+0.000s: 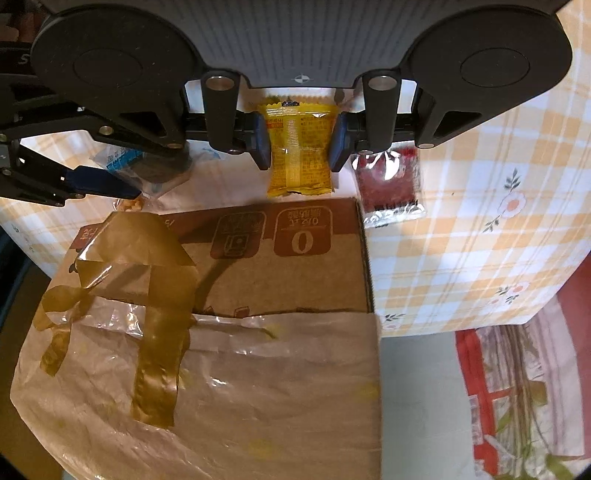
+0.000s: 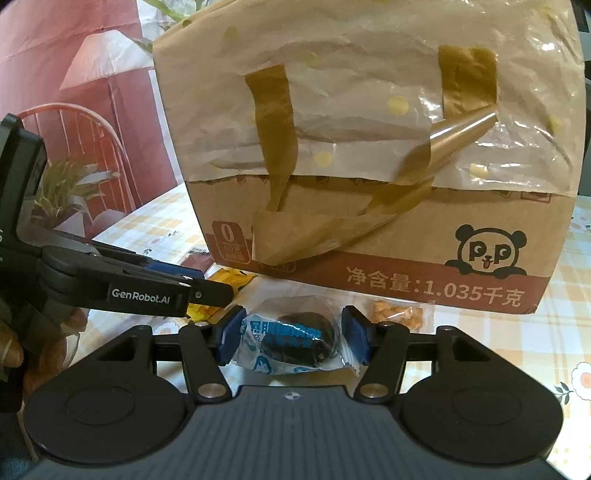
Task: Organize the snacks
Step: 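Grasp the yellow wrapped snack with the left tool while the right tool grasps the blue-labelled packet, then lift both snacks and carry them over the lined box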
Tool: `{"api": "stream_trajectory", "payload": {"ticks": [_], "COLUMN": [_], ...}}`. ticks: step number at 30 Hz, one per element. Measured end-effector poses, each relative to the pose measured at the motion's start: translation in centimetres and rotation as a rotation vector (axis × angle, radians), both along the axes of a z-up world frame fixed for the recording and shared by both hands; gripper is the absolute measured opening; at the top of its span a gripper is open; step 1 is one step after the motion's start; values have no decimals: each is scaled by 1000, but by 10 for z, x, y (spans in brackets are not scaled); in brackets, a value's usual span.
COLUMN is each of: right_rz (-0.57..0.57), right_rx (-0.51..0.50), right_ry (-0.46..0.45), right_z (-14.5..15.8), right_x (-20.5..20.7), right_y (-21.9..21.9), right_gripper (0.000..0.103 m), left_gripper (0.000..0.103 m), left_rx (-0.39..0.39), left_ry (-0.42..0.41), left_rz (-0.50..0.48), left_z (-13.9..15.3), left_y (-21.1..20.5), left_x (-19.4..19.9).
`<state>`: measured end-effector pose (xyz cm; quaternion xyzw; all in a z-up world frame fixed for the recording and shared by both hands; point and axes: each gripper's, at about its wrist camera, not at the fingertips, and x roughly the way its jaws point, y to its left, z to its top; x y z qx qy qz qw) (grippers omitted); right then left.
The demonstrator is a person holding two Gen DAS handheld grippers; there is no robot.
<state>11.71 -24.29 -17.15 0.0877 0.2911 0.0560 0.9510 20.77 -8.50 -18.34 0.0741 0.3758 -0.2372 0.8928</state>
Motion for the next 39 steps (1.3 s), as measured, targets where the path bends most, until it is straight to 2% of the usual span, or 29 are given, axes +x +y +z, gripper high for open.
{"api": "stream_trajectory", "payload": {"ticks": [9, 17, 28, 33, 39], "right_rz": [21, 23, 52, 64, 97], "right_rx": [-28, -53, -106, -88, -44], "right_ry": [21, 56, 72, 58, 23], "right_z": [-1, -4, -6, -5, -2], "right_x": [4, 9, 11, 8, 2], "right_y": [6, 10, 17, 15, 11], "right_gripper": [65, 70, 70, 65, 62], "left_gripper": [35, 37, 38, 34, 33], "left_rx": [-43, -64, -54, -80, -87], "left_ry": [26, 29, -4, 12, -16], "left_rz": [44, 77, 66, 64, 80], "left_z": [3, -1, -5, -4, 7], "left_y": [19, 26, 30, 35, 38], "left_x": [-35, -41, -47, -46, -52]}}
